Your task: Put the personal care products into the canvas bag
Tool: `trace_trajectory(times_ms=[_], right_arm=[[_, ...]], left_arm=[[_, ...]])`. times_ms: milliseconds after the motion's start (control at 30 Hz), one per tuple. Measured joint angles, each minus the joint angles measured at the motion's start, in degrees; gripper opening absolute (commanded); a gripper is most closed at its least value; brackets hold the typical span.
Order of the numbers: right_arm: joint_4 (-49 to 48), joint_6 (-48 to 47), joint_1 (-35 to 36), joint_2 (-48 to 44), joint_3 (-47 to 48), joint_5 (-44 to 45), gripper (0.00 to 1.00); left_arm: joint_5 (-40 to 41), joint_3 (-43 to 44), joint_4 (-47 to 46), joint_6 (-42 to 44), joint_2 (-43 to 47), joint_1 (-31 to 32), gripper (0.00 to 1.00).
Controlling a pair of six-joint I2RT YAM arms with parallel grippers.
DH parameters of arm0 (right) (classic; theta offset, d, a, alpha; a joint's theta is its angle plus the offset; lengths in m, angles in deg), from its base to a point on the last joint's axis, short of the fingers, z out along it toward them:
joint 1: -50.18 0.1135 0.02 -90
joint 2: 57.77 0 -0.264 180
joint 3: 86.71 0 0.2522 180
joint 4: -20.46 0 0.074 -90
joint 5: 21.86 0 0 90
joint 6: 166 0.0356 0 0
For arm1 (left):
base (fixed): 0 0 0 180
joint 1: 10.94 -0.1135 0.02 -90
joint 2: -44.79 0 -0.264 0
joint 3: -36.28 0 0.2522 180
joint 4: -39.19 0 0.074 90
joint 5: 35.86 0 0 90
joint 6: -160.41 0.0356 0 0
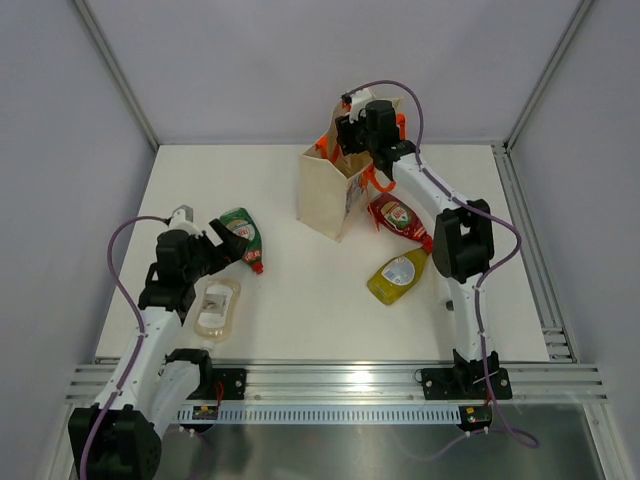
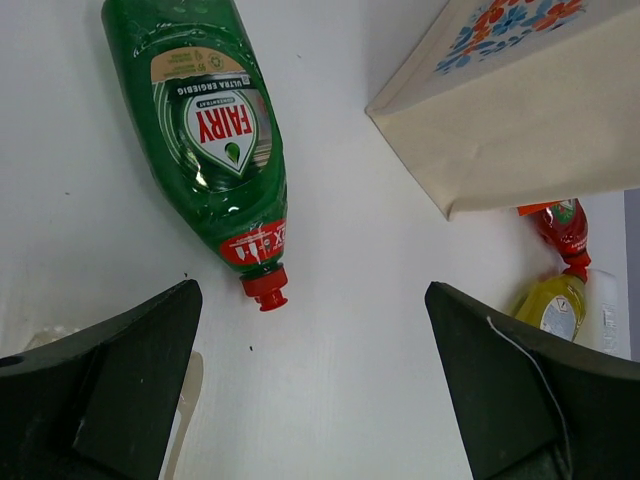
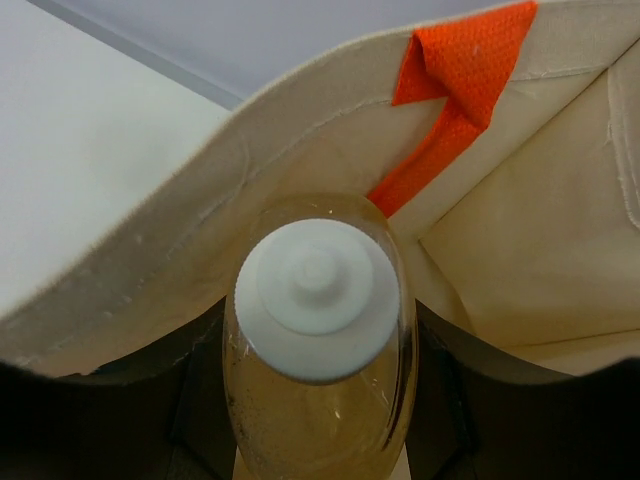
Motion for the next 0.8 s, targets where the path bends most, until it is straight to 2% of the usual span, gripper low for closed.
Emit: trace_trajectory(times_ms=[100,200,233,300,333,367,500,667,800], right_arm=[[-1.7,0.1,0.2,1.7,0.0,-0.2,0.19],[-2.1,0.2,-0.8,3.5,0.0,0.0,0.45],[-1.9,0.2,-1.1,4.2,0.0,0.0,0.60],[-1.4,0.4,-1.8,5.0,0.0,0.0,0.80],[-1.5,0.6,-2.1,5.2,0.1,-0.1,0.93],[-1.5,0.9,-2.4,5.2,0.3,-0.4,0.99],[-0.7,0.8,-4.0,4.6,3.5,-4.1,0.99],[4.4,-0.7,-7.8,0.3,4.5,-18.9,1.00],[8.2,-2.7,-10.1,-4.7,4.1,-27.5,0.99]], left_arm=[[0.0,-0.8,-0.2,-1.9,-0.8,0.0,0.99],[0.4,-1.0,-0.4,-4.5,-2.8,0.0,0.99],[0.7,-1.0,-0.5,-5.4,-3.7,0.0,0.99],[1.4,-0.8,-0.3,-6.8,-6.2,0.0,0.99],[1.7,-0.3,0.2,-7.2,-7.4,0.0,0.99],[2.1,0.3,0.7,-7.5,-9.1,0.0,0.99],[4.1,3.8,2.5,-7.5,-15.7,0.1,0.99],[6.8,9.9,3.3,-6.1,-24.5,0.6,0.99],[8.2,17.4,4.2,-3.7,-34.2,0.9,0.99]])
